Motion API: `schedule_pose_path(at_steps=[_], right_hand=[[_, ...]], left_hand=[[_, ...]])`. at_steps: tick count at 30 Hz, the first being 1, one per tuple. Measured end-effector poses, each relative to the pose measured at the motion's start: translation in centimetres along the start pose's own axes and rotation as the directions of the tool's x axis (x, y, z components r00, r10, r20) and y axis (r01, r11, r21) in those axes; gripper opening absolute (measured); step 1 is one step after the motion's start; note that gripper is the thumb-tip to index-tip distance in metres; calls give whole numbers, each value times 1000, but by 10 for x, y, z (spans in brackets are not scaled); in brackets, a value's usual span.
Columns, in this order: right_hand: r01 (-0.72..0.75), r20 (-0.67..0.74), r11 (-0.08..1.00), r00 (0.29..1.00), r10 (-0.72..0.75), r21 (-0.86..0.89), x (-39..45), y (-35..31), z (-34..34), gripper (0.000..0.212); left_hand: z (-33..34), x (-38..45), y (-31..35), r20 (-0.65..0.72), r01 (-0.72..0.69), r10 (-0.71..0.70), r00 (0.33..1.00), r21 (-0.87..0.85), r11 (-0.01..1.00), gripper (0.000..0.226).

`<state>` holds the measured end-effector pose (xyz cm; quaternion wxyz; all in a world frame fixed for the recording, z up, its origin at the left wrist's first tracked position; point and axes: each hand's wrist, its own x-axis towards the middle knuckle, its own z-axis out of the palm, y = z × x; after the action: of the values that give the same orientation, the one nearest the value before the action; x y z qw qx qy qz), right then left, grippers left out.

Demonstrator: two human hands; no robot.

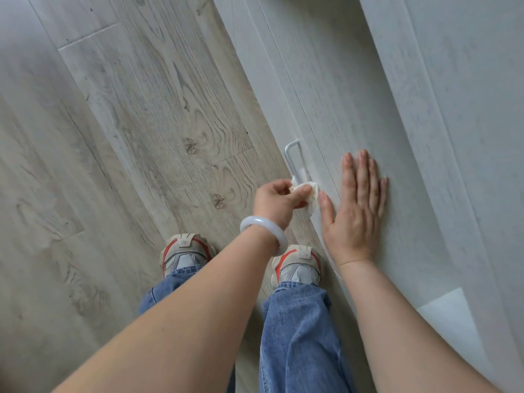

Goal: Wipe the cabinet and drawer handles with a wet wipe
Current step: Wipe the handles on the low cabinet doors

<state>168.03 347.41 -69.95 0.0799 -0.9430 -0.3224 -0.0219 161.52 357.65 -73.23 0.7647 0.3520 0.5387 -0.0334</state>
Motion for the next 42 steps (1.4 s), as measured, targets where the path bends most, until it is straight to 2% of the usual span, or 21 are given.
schedule_pose_path(at_steps=[5, 8, 13, 19, 25, 31, 33, 37, 40, 42], right_hand=[[-1, 88, 999, 996, 5, -48, -32, 21, 1, 59], [-4, 105, 995, 994, 15, -102, -38, 24, 4, 60], [-6, 88, 993, 996, 16, -122, -38, 23, 7, 61], [-24, 89, 991, 995, 35, -131, -38, 23, 8, 60], [-23, 96, 991, 995, 36, -134, -40, 24, 9, 60], [-19, 53, 992, 998, 26, -127, -38, 22, 8, 58], [-24, 40, 994, 999, 29, -110, -38, 21, 8, 57], [-31, 61, 992, 997, 38, -122, -40, 23, 11, 57], [-38, 68, 992, 997, 47, -122, -40, 23, 12, 56], [-40, 64, 992, 997, 48, -120, -39, 22, 11, 56]], left_hand=[[-9, 6, 16, 6, -67, 66, 998, 60, 996, 10], [-6, 4, 14, -22, -84, 86, 996, 55, 995, 12], [12, -9, -9, -26, -11, 11, 1000, -12, 1000, 22], [4, 1, 7, 60, 6, -15, 998, 147, 989, 19], [10, -3, 2, 71, 77, -80, 994, 36, 996, 29], [-5, 14, 33, 148, 85, -126, 981, 260, 962, 35], [-8, 14, 39, 120, 65, -103, 987, 286, 956, 38], [-14, 17, 53, 35, 8, -15, 999, 198, 980, 15], [-7, 12, 45, -37, -33, 40, 999, 163, 986, 13], [2, 2, 27, -53, -13, 23, 998, 191, 981, 16]])
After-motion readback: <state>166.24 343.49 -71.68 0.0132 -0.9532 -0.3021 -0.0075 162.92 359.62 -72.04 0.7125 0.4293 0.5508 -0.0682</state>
